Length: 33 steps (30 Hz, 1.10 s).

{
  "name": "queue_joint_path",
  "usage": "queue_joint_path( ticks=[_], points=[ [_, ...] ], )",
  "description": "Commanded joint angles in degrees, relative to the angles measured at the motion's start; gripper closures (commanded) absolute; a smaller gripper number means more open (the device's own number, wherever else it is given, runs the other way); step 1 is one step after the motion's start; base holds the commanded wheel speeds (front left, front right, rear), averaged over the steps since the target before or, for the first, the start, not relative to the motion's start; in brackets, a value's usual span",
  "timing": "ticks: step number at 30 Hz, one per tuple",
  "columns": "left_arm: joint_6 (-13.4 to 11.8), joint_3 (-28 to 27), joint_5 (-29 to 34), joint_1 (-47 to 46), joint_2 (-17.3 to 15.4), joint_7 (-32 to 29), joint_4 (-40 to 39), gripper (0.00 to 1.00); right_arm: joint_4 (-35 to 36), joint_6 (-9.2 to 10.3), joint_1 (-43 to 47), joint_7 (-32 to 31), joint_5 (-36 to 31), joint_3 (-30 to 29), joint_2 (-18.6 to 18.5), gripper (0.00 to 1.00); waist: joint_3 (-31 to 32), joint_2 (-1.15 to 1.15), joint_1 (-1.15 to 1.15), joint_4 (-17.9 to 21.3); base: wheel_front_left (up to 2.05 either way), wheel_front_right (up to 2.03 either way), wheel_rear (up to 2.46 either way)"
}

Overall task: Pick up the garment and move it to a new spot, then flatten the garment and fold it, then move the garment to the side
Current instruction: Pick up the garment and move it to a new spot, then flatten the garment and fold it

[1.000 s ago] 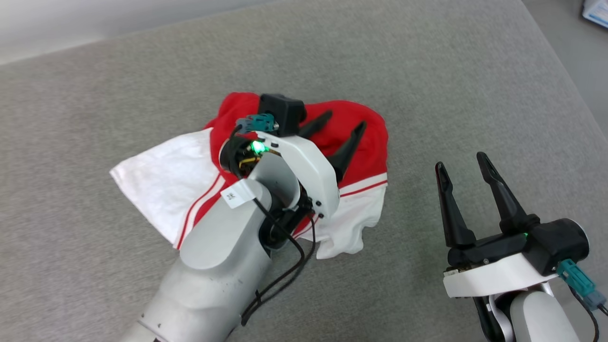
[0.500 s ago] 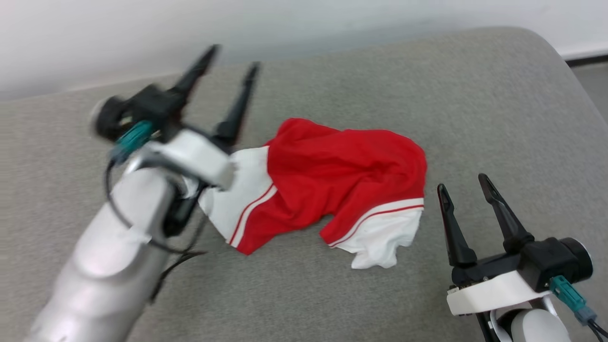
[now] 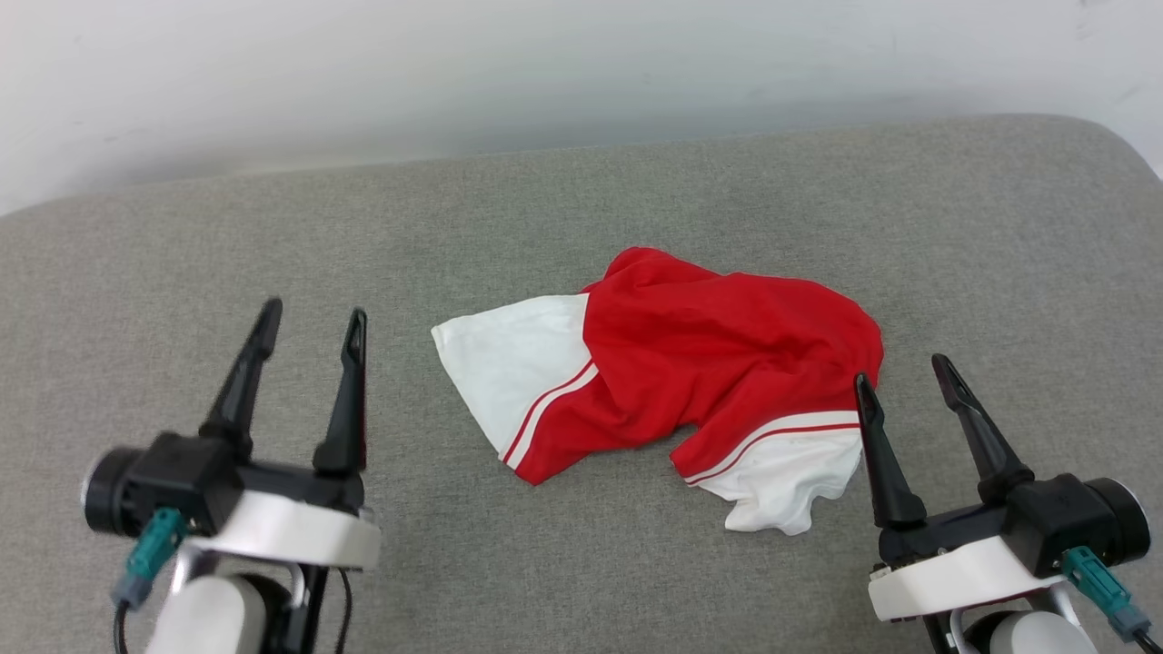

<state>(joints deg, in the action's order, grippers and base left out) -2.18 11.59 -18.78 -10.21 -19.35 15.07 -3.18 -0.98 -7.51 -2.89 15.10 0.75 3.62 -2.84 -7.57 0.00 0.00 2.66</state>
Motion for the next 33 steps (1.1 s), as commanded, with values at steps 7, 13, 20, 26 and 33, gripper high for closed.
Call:
queue_joint_path(
  ticks=[7,13,20,26,33],
  points=[
    [4.2,-4.1,2.6,7.2,7.6,0.1,-0.3,0.0,0.4,0.04,0.7,0.1,-0.4,0.1,-0.1,0.0,-0.5,0.0,0.0,-0.4,0.0,0.0,0.0],
    [6.8,-5.5,5.1,8.1,9.9,0.1,1.5,0.0,0.1,0.04,0.6,0.1,-0.4,0.4,-0.1,0.0,-0.9,0.0,0.0,0.3,0.0,0.0,0.0],
    [8.7,-2.5,7.0,5.9,8.3,-1.2,5.6,0.0,0.1,0.04,-0.3,0.1,0.1,0.5,-0.1,0.0,-2.2,0.0,0.0,1.8,0.0,0.0,0.0],
    [9.3,1.4,4.4,0.5,6.4,-16.1,4.4,0.0,0.5,0.04,-0.9,0.1,0.4,0.1,-0.1,0.0,-4.9,0.0,0.0,2.7,0.0,0.0,0.0],
    [9.5,5.7,0.6,-4.5,4.4,-36.8,0.3,0.0,1.0,0.04,-1.9,0.1,0.7,0.6,-0.1,0.0,-8.6,0.0,0.0,3.7,0.0,0.0,0.0]
  ],
)
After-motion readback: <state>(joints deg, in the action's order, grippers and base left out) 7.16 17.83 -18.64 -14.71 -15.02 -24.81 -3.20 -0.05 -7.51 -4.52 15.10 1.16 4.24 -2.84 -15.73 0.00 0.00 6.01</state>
